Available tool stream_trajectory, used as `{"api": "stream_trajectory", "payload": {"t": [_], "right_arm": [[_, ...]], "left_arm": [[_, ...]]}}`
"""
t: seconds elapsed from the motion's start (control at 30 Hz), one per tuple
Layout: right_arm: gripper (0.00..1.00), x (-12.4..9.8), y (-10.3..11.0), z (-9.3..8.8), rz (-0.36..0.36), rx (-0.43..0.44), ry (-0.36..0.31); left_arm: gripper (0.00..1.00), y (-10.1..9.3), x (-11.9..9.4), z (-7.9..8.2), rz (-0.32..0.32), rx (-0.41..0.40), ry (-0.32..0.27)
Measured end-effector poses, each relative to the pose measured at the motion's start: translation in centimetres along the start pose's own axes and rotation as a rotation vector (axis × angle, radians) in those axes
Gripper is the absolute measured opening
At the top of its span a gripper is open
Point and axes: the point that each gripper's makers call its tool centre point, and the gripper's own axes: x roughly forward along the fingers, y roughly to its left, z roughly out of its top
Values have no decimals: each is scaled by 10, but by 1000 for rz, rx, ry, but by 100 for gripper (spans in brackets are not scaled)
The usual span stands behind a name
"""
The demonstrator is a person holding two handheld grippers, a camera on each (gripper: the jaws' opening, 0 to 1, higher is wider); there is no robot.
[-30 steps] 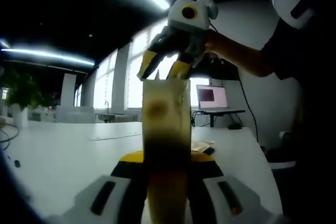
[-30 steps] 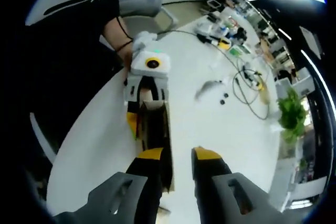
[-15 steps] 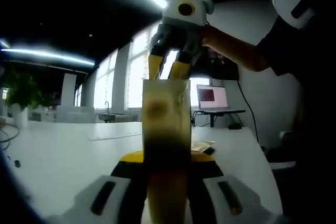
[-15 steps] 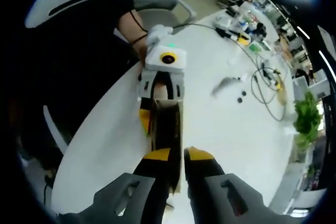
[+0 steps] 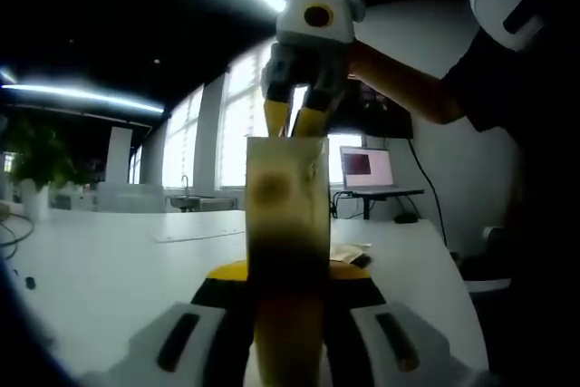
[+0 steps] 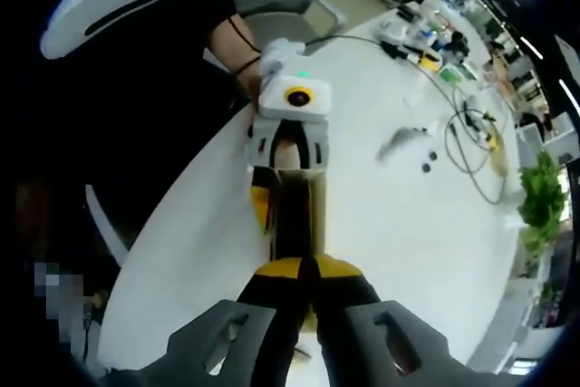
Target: Extract single mask from mask box in order stack masks on table
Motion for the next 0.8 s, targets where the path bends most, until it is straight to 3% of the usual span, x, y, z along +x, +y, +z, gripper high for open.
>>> {"api": "stream_trajectory", "payload": {"t": [0.47,0.8], "right_arm": [[0,11,0,-3,23,23,6],[0,7,-3,-3,-37,45,-13]], "left_arm": [[31,1,0,-1,-2,5,3],[31,3,-1,-2,-4,4,2]]}}
